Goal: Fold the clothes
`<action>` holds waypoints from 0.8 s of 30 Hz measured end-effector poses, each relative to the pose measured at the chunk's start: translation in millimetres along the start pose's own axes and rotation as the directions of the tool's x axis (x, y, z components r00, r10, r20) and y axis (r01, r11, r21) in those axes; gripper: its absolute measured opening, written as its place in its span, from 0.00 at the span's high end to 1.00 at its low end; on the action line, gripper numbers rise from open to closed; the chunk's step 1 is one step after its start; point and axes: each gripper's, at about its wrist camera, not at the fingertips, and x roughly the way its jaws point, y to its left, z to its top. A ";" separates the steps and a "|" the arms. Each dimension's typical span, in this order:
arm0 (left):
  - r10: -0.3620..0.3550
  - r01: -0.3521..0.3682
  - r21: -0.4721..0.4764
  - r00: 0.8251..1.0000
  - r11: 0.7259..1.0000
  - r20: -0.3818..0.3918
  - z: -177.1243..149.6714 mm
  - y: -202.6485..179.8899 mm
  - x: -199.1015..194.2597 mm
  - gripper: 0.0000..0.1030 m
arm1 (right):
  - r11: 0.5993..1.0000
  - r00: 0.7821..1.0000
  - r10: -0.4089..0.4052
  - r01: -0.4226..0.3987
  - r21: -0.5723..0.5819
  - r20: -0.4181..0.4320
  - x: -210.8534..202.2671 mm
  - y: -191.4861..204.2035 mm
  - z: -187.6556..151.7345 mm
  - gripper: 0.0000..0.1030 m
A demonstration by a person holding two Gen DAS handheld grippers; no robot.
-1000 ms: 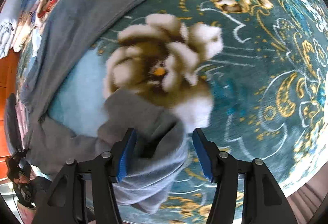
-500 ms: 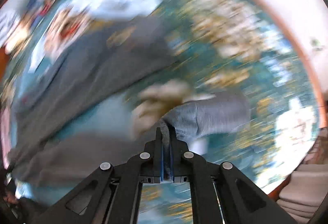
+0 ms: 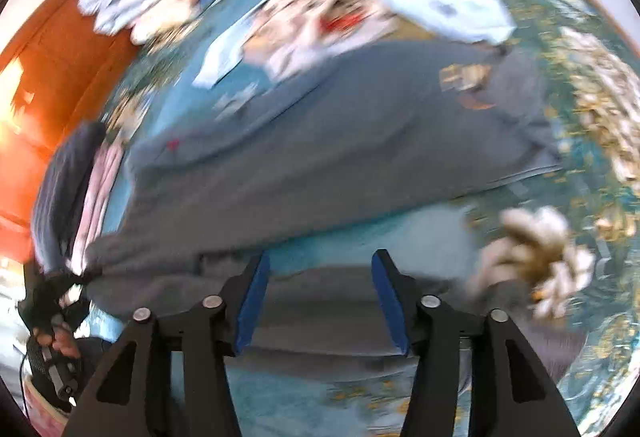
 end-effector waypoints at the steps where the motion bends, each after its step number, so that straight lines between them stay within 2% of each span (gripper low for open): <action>1: -0.003 0.003 -0.002 1.000 1.000 0.000 0.1 0.2 0.2 0.82 | 0.999 1.000 -0.027 0.027 0.024 0.013 -6.1 -14.9 3.2 0.44; 3: -0.001 0.001 0.000 1.000 1.000 0.000 -0.1 -0.4 0.5 0.81 | 0.988 0.993 -0.115 0.113 0.106 0.010 -18.5 -54.3 -0.8 0.44; 5: 0.002 -0.002 0.002 1.000 1.000 0.000 -0.5 -1.2 0.8 0.80 | 0.968 0.985 -0.170 0.168 0.187 -0.007 -27.2 -97.3 -12.0 0.43; 9: 0.008 -0.008 0.008 1.000 1.000 0.001 -1.1 -2.8 1.3 0.80 | 0.918 0.979 -0.178 0.203 0.340 -0.103 -29.8 -160.8 -51.3 0.43; 11: 0.011 -0.011 0.011 1.000 1.000 0.001 -1.4 -3.6 1.6 0.80 | 0.909 0.978 -0.154 0.196 0.368 -0.139 -26.5 -165.9 -63.3 0.43; 13: 0.012 -0.012 0.009 1.000 1.000 0.000 -1.3 -3.3 1.5 0.80 | 0.933 0.980 -0.135 0.176 0.314 -0.148 -30.9 -155.8 -72.5 0.43; 15: 0.014 -0.014 0.006 1.000 1.000 0.000 -1.7 -3.1 1.2 0.80 | 0.975 0.985 -0.093 0.120 0.185 -0.146 -39.2 -130.2 -78.0 0.43; 17: 0.016 -0.016 0.007 1.000 1.000 0.002 -2.4 -3.5 0.8 0.80 | 0.997 0.987 -0.065 0.069 0.021 -0.149 -48.2 -98.2 -84.2 0.43; 19: 0.016 -0.016 0.009 1.000 1.000 0.005 -3.5 -3.8 -0.3 0.80 | 0.986 0.985 -0.069 0.043 -0.164 -0.158 -51.6 -65.3 -95.5 0.40; 21: 0.015 -0.015 0.013 1.000 1.000 0.008 -4.7 -3.7 -2.7 0.80 | 0.944 0.974 -0.144 0.082 -0.320 -0.175 -38.6 -42.4 -110.1 0.35; 22: 0.015 -0.015 0.014 1.000 1.000 0.010 -5.1 -3.5 -4.0 0.80 | 0.923 0.965 -0.190 0.113 -0.367 -0.181 -29.3 -38.4 -116.1 0.35; 24: 0.016 -0.017 0.018 1.000 1.000 0.017 -5.6 -2.9 -6.9 0.80 | 0.912 0.947 -0.251 0.162 -0.377 -0.200 -11.6 -39.7 -122.7 0.36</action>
